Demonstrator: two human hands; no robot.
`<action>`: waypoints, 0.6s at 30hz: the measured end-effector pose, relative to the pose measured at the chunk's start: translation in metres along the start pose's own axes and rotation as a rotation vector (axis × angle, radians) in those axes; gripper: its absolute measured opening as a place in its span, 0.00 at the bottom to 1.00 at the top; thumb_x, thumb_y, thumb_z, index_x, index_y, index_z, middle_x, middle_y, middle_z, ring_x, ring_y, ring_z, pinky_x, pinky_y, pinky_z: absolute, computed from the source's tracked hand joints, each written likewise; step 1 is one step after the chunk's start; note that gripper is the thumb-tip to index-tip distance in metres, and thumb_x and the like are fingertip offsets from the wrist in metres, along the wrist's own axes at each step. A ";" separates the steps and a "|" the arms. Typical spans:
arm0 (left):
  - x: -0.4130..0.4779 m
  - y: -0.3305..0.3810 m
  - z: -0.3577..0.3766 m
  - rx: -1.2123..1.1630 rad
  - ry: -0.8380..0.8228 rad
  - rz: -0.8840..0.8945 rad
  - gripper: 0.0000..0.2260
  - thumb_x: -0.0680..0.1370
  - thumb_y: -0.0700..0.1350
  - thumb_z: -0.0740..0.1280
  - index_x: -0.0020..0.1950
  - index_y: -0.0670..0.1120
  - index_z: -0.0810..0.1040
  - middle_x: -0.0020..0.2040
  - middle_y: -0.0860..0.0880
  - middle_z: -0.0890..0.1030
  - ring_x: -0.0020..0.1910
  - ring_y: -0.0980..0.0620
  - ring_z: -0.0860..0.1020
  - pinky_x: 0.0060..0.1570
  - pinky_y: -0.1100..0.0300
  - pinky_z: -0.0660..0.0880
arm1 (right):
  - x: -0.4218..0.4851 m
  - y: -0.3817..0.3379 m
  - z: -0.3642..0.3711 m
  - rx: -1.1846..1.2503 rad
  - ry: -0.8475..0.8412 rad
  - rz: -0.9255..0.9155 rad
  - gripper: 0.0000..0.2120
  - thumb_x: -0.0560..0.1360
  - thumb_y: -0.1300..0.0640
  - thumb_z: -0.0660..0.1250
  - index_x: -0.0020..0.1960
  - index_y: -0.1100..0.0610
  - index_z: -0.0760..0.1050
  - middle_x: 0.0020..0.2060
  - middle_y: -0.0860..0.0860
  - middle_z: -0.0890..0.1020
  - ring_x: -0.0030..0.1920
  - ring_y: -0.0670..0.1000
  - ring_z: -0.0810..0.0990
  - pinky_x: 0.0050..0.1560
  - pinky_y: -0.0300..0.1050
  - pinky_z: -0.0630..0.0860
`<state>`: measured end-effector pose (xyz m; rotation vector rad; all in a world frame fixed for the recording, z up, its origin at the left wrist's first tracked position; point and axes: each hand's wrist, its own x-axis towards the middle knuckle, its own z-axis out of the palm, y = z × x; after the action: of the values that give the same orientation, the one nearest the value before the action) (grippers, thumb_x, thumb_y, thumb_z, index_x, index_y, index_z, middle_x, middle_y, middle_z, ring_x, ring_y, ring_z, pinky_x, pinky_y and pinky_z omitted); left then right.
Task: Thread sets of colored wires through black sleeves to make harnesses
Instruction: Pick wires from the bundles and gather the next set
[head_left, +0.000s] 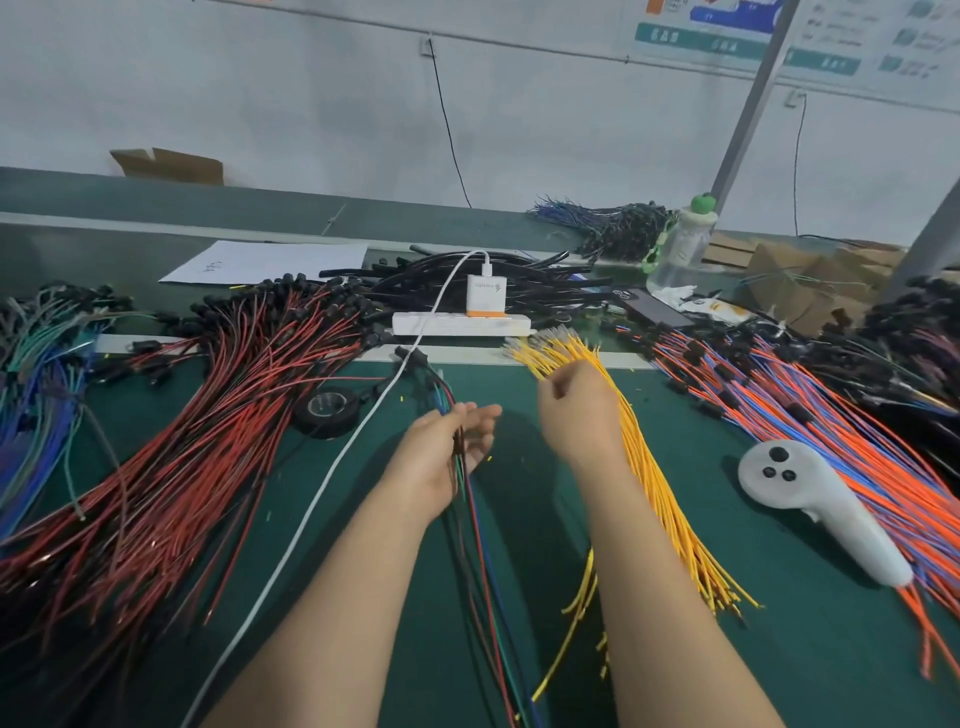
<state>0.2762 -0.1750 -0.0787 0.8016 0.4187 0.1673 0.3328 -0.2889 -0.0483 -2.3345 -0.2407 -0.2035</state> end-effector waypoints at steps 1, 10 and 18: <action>-0.001 -0.001 0.001 0.006 0.003 0.004 0.07 0.83 0.39 0.56 0.48 0.40 0.71 0.34 0.45 0.83 0.28 0.55 0.80 0.30 0.65 0.78 | -0.007 -0.010 0.001 -0.064 -0.089 -0.051 0.06 0.78 0.58 0.60 0.43 0.58 0.72 0.34 0.51 0.72 0.39 0.55 0.71 0.33 0.43 0.64; -0.009 0.012 0.006 0.120 0.127 0.213 0.07 0.83 0.41 0.56 0.49 0.43 0.72 0.30 0.49 0.72 0.20 0.58 0.72 0.21 0.68 0.69 | -0.046 -0.043 -0.013 -0.066 -0.725 -0.180 0.07 0.77 0.65 0.57 0.48 0.62 0.74 0.30 0.52 0.81 0.27 0.49 0.80 0.30 0.34 0.76; -0.022 0.045 0.031 0.167 -0.022 0.260 0.09 0.82 0.43 0.57 0.45 0.45 0.73 0.25 0.52 0.77 0.21 0.58 0.73 0.24 0.66 0.67 | -0.051 -0.043 -0.027 0.457 -0.346 -0.145 0.04 0.80 0.63 0.60 0.47 0.57 0.67 0.34 0.56 0.82 0.30 0.52 0.82 0.32 0.43 0.79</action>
<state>0.2701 -0.1711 -0.0207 1.0205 0.3095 0.3690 0.2712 -0.2842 -0.0109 -1.8842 -0.5658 0.1738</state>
